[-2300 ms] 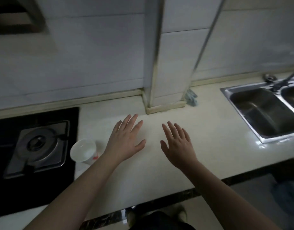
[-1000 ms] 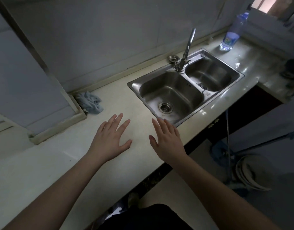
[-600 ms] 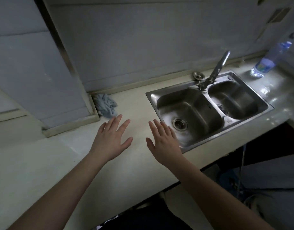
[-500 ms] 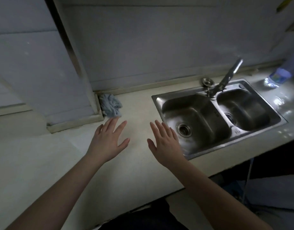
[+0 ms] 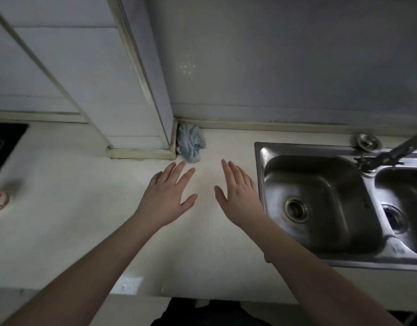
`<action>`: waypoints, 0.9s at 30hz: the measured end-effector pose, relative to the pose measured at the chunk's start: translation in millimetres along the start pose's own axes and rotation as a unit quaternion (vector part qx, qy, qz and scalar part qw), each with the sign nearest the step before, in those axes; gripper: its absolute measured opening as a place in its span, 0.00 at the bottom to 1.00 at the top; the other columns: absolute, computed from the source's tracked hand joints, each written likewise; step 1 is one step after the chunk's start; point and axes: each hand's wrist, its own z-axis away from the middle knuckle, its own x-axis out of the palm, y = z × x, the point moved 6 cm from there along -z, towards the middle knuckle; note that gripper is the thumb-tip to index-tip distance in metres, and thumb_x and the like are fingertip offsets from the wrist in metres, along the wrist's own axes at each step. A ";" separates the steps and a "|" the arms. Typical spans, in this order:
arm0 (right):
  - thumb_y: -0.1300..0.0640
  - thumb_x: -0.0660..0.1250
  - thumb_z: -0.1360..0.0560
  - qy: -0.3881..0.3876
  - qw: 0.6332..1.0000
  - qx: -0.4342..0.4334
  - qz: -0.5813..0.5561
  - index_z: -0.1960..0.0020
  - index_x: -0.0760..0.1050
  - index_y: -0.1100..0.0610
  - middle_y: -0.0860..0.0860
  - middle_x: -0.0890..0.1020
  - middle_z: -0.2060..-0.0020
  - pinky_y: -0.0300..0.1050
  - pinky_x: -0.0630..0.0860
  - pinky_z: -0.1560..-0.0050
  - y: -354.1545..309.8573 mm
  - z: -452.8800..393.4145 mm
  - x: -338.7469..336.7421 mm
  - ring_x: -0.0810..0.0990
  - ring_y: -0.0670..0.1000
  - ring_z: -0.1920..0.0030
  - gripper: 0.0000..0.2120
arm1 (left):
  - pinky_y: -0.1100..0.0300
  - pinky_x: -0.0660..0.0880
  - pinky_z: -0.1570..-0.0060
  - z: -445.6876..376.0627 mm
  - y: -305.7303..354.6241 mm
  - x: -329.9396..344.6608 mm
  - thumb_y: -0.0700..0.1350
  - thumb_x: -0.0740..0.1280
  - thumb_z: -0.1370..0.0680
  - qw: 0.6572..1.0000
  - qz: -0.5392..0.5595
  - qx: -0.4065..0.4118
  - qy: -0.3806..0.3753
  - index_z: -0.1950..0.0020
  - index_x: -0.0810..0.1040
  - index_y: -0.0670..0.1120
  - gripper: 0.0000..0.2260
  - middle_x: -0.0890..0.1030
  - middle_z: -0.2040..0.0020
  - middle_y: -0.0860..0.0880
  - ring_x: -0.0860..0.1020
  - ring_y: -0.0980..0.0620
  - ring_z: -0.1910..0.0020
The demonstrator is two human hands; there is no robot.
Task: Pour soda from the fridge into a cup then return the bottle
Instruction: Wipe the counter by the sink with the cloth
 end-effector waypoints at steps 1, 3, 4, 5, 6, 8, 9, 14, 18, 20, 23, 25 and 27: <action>0.43 0.52 0.19 -0.003 1.000 -0.009 0.001 0.22 0.46 0.52 0.53 0.56 0.23 0.53 0.52 0.25 -3.6 -6.1 2.9 0.53 0.54 0.24 0.31 | 0.45 0.64 0.31 -0.2 -3.8 -3.4 0.65 0.47 0.23 1.000 0.000 -0.011 0.003 0.22 0.62 0.51 0.33 0.62 0.22 0.46 0.60 0.44 0.24; 0.43 0.51 0.19 -0.015 1.000 -0.027 0.006 0.22 0.46 0.52 0.53 0.56 0.23 0.52 0.51 0.25 -8.8 -19.5 8.8 0.53 0.55 0.24 0.30 | 0.46 0.63 0.30 -0.4 -12.2 -10.3 0.65 0.47 0.23 1.000 -0.001 -0.029 0.010 0.22 0.60 0.51 0.33 0.61 0.22 0.47 0.59 0.44 0.23; 0.43 0.51 0.19 -0.019 0.999 -0.032 0.010 0.22 0.46 0.52 0.53 0.55 0.23 0.52 0.50 0.25 -10.6 -26.7 10.9 0.52 0.55 0.24 0.30 | 0.46 0.62 0.29 -0.7 -15.7 -13.4 0.65 0.48 0.23 0.999 -0.003 -0.034 0.013 0.22 0.60 0.51 0.32 0.61 0.22 0.47 0.58 0.44 0.23; 0.43 0.51 0.19 -0.022 0.999 -0.037 0.016 0.22 0.46 0.52 0.53 0.55 0.23 0.52 0.50 0.25 -12.3 -33.8 12.4 0.52 0.55 0.24 0.30 | 0.46 0.61 0.29 -0.8 -18.7 -15.7 0.65 0.48 0.22 0.999 -0.005 -0.037 0.016 0.22 0.59 0.51 0.32 0.61 0.22 0.47 0.58 0.44 0.23; 0.43 0.50 0.19 -0.023 0.999 -0.044 0.021 0.22 0.46 0.52 0.53 0.55 0.23 0.53 0.50 0.25 -14.5 -41.4 13.7 0.52 0.55 0.24 0.30 | 0.46 0.61 0.29 -0.3 -22.0 -17.4 0.65 0.48 0.22 0.999 -0.006 -0.041 0.019 0.21 0.59 0.51 0.32 0.61 0.22 0.47 0.58 0.44 0.23; 0.44 0.51 0.19 -0.027 0.998 -0.052 0.029 0.22 0.46 0.52 0.53 0.55 0.23 0.53 0.50 0.25 -18.8 -58.1 16.2 0.52 0.55 0.24 0.29 | 0.45 0.61 0.29 0.7 -29.5 -19.9 0.65 0.48 0.22 0.998 -0.003 -0.050 0.025 0.21 0.58 0.51 0.32 0.60 0.22 0.46 0.58 0.44 0.23; 0.44 0.51 0.19 -0.031 0.997 -0.054 0.035 0.22 0.47 0.52 0.53 0.55 0.23 0.53 0.50 0.25 -20.5 -67.2 18.7 0.52 0.55 0.24 0.29 | 0.45 0.60 0.28 0.6 -33.7 -20.3 0.65 0.48 0.22 0.998 0.000 -0.054 0.027 0.21 0.57 0.52 0.32 0.60 0.21 0.46 0.58 0.44 0.23; 0.44 0.51 0.19 -0.070 0.995 -0.050 0.049 0.23 0.51 0.53 0.53 0.59 0.24 0.53 0.54 0.26 -23.7 -119.7 43.3 0.56 0.55 0.25 0.28 | 0.44 0.63 0.30 -1.5 -56.6 -13.2 0.64 0.50 0.22 0.997 0.008 -0.069 0.026 0.22 0.59 0.51 0.31 0.61 0.22 0.45 0.60 0.42 0.24; 0.44 0.51 0.19 -0.084 0.995 -0.022 0.053 0.24 0.56 0.54 0.55 0.64 0.27 0.53 0.59 0.28 -23.1 -173.2 58.3 0.62 0.56 0.28 0.27 | 0.44 0.64 0.31 1.7 -74.1 -1.1 0.63 0.52 0.22 0.997 0.018 -0.077 0.024 0.22 0.59 0.51 0.31 0.62 0.22 0.45 0.62 0.42 0.24; 0.45 0.52 0.19 -0.093 0.994 -0.018 0.053 0.23 0.54 0.54 0.56 0.61 0.26 0.53 0.57 0.28 -27.4 -192.1 71.0 0.59 0.57 0.27 0.28 | 0.44 0.64 0.30 2.8 -78.8 4.5 0.64 0.52 0.22 0.996 0.022 -0.080 0.021 0.21 0.59 0.51 0.31 0.62 0.22 0.45 0.62 0.42 0.24; 0.47 0.56 0.20 -0.101 0.994 -0.015 0.047 0.23 0.48 0.50 0.56 0.52 0.23 0.56 0.54 0.27 -33.8 -213.3 92.1 0.53 0.60 0.25 0.30 | 0.44 0.64 0.31 6.0 -83.4 9.9 0.64 0.52 0.22 0.996 0.026 -0.082 0.018 0.22 0.59 0.50 0.31 0.62 0.23 0.44 0.62 0.42 0.24; 0.48 0.56 0.20 -0.112 0.993 0.005 0.043 0.22 0.46 0.48 0.56 0.50 0.23 0.57 0.54 0.27 -30.4 -226.1 104.8 0.52 0.61 0.25 0.30 | 0.44 0.64 0.31 7.9 -89.0 10.4 0.64 0.52 0.22 0.996 0.026 -0.087 0.021 0.22 0.59 0.50 0.31 0.63 0.23 0.44 0.63 0.42 0.25; 0.46 0.54 0.20 -0.129 0.990 -0.005 0.062 0.22 0.46 0.48 0.56 0.50 0.23 0.57 0.55 0.27 -25.5 -234.6 119.6 0.52 0.60 0.25 0.29 | 0.44 0.64 0.31 9.6 -95.3 10.8 0.64 0.52 0.22 0.995 0.025 -0.092 0.025 0.22 0.59 0.50 0.31 0.62 0.23 0.44 0.62 0.42 0.24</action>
